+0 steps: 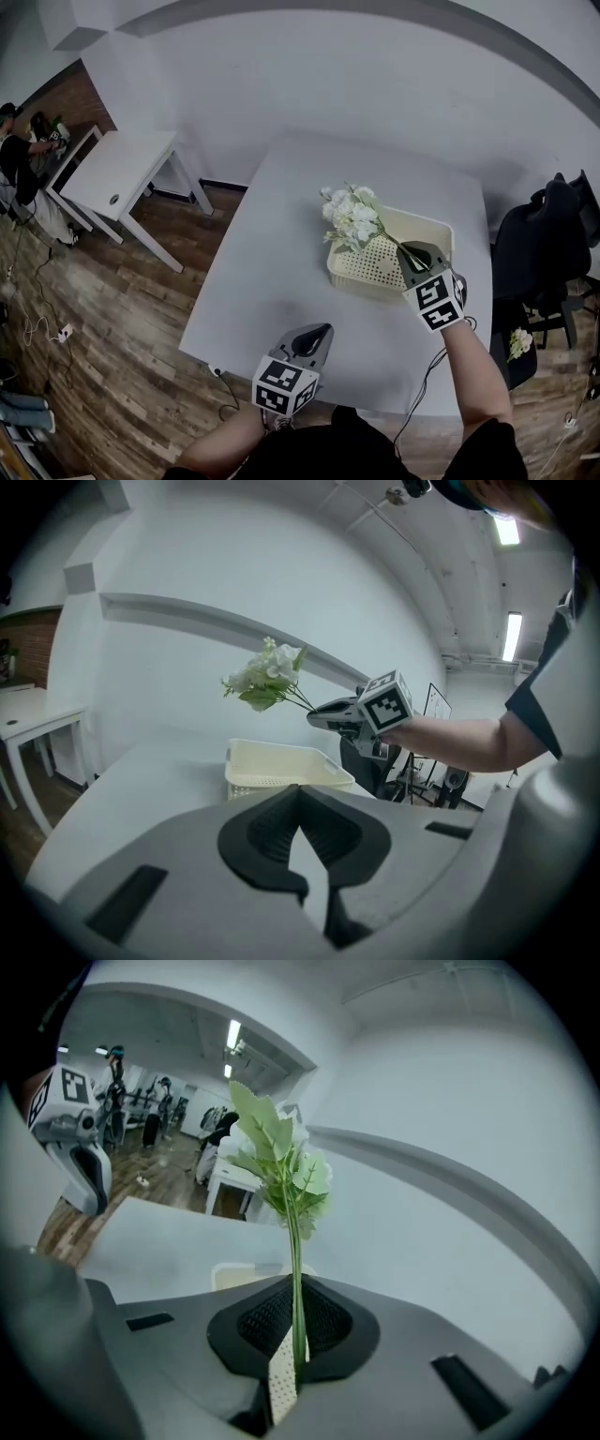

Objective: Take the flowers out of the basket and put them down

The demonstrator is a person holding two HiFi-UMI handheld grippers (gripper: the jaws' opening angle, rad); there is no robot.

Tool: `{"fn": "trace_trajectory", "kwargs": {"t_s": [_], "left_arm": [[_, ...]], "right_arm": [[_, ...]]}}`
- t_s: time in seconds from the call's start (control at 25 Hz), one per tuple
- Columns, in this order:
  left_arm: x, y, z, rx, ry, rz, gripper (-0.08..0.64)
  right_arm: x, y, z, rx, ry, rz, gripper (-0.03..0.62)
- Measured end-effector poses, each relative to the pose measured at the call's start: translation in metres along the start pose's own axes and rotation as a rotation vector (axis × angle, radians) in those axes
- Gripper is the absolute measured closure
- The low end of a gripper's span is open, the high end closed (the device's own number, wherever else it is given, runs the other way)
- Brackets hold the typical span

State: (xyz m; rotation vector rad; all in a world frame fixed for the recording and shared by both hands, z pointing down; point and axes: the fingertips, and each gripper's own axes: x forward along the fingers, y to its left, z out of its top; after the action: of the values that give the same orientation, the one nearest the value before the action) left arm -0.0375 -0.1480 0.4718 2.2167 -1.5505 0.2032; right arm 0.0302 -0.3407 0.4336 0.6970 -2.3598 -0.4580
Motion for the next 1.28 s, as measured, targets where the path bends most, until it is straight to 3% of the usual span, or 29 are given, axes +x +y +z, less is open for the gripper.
{"fn": "trace_trajectory", "kwargs": {"t_s": [0.24, 0.48, 1.0, 1.28], "left_arm": [[-0.033, 0.022, -0.004, -0.014, -0.018, 0.032, 0.554], [-0.07, 0.044, -0.018, -0.026, -0.024, 0.067, 0.554], [-0.128, 0.085, -0.048, -0.06, 0.011, 0.163, 0.554], [-0.151, 0.103, -0.069, -0.091, 0.033, 0.196, 0.554]], "right_arm": [[-0.007, 0.052, 0.049, 0.24, -0.136, 0.096, 0.571], [0.006, 0.121, 0.075, 0.38, -0.184, 0.187, 0.571], [0.052, 0.238, 0.074, 0.622, -0.141, 0.333, 0.571], [0.077, 0.294, 0.054, 0.66, -0.056, 0.364, 0.571]]}}
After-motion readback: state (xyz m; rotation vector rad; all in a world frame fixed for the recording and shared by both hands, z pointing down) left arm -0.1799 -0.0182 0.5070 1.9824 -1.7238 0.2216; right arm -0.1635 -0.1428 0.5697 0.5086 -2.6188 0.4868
